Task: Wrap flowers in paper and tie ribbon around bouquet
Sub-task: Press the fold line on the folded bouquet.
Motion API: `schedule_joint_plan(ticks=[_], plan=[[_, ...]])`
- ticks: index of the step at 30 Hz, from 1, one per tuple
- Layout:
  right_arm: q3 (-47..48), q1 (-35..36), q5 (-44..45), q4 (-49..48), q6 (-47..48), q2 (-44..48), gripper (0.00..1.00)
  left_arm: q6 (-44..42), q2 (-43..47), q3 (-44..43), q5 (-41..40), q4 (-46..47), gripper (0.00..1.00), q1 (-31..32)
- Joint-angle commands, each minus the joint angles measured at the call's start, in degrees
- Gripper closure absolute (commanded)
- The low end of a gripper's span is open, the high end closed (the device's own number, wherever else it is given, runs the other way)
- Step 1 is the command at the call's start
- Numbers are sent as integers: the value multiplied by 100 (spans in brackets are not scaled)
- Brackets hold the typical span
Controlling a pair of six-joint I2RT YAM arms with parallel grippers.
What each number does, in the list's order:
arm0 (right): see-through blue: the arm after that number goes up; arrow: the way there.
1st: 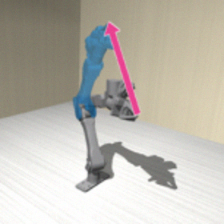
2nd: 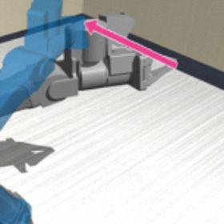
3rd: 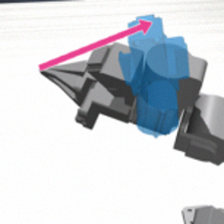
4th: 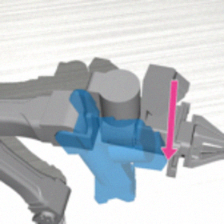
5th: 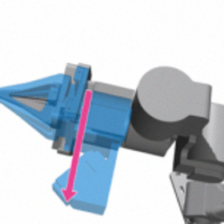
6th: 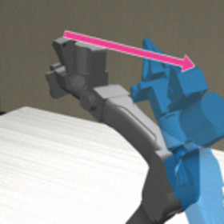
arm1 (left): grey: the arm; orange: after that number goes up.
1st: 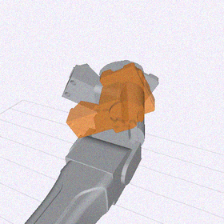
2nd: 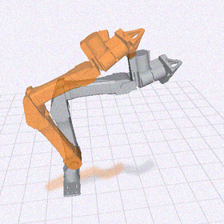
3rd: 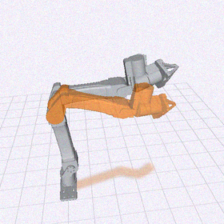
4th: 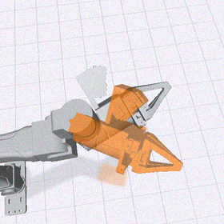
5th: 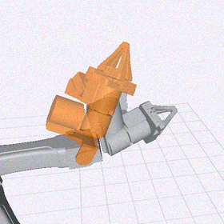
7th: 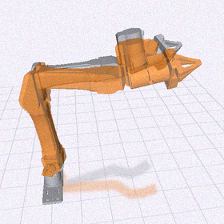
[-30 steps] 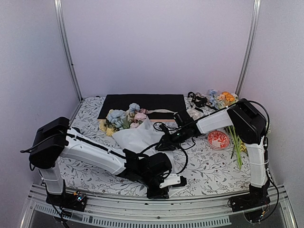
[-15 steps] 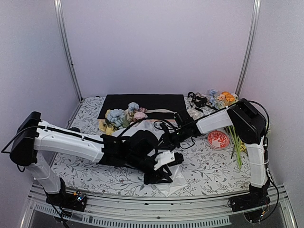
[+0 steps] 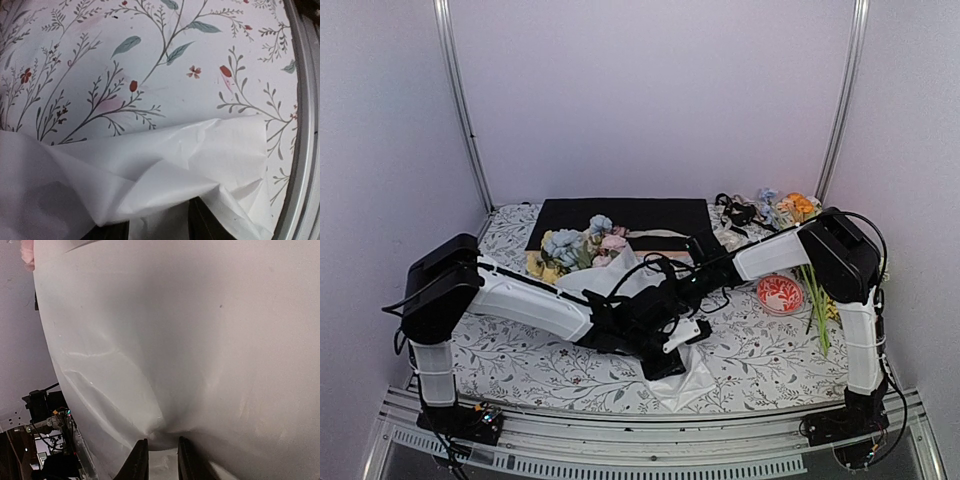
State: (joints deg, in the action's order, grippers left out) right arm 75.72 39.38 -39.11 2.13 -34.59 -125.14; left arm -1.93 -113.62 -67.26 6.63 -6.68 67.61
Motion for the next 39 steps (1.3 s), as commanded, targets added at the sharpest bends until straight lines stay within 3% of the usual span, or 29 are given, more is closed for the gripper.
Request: schedule_joint_plan(ticks=[1,10,15,18,27,32,39], plan=[[45,35,261,60,-162,-139,77,-239,-394,-63,-93,-328,58,249],[-392,-201,532,870,186,1516,67,-301,-576,112,-32,-420,58,287],[-1448,-227,616,1581,547,2402,43,-255,-495,211,-25,-281,57,283],[-2258,-212,438,1508,396,2809,35,-245,-502,220,-17,-281,56,285],[-2751,371,176,1580,385,2789,29,-245,-521,302,11,-299,55,279],[-2733,430,-72,1501,420,2599,34,-220,-539,339,-21,-321,55,287],[-3246,151,-240,1106,17,3313,38,-119,-448,535,-107,-74,54,271]])
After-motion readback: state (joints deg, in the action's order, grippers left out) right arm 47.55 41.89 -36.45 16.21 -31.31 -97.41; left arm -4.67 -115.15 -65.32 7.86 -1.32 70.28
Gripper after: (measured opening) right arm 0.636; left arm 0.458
